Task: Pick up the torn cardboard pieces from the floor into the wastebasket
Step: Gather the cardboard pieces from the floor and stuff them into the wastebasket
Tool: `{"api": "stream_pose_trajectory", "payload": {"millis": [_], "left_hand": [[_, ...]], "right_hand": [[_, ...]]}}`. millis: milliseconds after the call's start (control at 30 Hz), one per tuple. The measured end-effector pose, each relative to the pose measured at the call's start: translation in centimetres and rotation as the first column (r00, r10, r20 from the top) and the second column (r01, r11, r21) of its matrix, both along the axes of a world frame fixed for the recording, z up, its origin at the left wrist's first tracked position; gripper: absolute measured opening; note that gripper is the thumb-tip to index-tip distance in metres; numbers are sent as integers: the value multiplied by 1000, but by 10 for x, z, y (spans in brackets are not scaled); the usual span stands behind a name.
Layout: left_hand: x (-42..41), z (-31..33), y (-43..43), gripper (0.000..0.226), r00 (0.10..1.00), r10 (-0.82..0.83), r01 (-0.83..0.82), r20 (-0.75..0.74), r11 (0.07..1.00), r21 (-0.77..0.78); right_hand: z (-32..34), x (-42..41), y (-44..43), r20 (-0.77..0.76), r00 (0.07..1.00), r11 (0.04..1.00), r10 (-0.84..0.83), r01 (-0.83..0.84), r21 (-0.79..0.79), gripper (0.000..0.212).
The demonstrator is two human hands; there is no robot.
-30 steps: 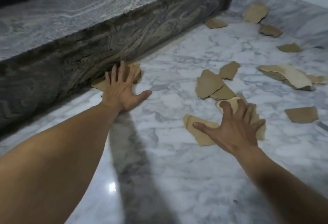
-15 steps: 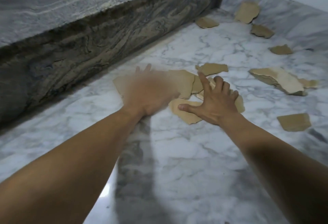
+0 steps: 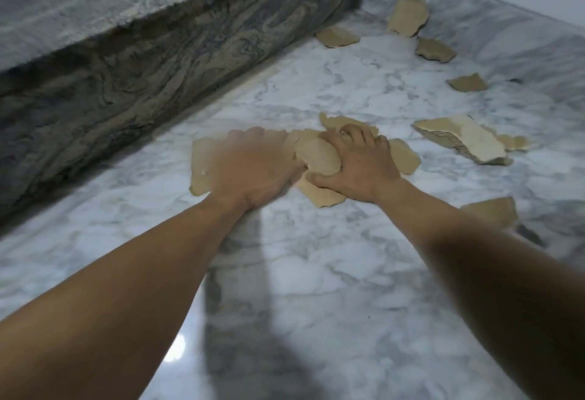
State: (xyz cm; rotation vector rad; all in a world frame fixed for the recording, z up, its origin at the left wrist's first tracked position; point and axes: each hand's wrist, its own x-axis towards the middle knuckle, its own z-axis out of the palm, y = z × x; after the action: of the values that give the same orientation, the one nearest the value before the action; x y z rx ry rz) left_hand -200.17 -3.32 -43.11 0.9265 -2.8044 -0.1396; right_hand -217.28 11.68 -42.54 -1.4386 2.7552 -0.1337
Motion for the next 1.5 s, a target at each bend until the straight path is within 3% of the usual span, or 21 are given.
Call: {"api": "stream_pose_trajectory", "payload": {"millis": [133, 300, 400, 500, 633, 767, 967, 1133, 1300, 1400, 1500], "left_hand": [[4, 1, 18, 79, 1000, 27, -27, 10, 998, 48], [14, 8, 54, 66, 998, 51, -44, -35, 985, 164], [23, 11, 90, 64, 999, 33, -26, -31, 977, 211], [31, 12, 121, 60, 998, -36, 46, -53, 978, 205], [34, 13, 142, 58, 996, -71, 83, -61, 971, 224], [22, 30, 165, 71, 987, -150, 159, -62, 965, 209], [-29, 117, 209, 82, 949, -246, 281, -199, 944, 174], [-94, 218, 270, 82, 845, -350, 407, -404, 911, 64], [-160, 316, 364, 76, 675, -373, 526, -636, 848, 61], [-196, 352, 428, 72, 631, -329, 570, -703, 811, 132], [-224, 358, 480, 67, 639, -328, 639, -696, 730, 243]], "right_hand": [[3, 14, 50, 0, 996, 996, -91, 91, 27, 105], [17, 30, 96, 171, 936, 951, -308, 298, 83, 130], [20, 50, 115, 117, 917, 923, -381, 370, 104, 114], [17, 64, 137, 115, 927, 934, -358, 357, 24, 101], [20, 68, 169, 334, 862, 907, -381, 418, -44, 91], [32, 66, 204, 384, 824, 899, -415, 437, 33, 98], [135, 37, 270, 322, 824, 853, -467, 516, -84, 103], [267, 1, 327, 88, 861, 837, -500, 507, -208, 104], [359, -29, 406, 113, 764, 653, -635, 609, -449, 102], [363, -52, 460, 193, 693, 527, -695, 673, -519, 102], [345, -72, 504, 351, 613, 429, -707, 768, -477, 104]]}}
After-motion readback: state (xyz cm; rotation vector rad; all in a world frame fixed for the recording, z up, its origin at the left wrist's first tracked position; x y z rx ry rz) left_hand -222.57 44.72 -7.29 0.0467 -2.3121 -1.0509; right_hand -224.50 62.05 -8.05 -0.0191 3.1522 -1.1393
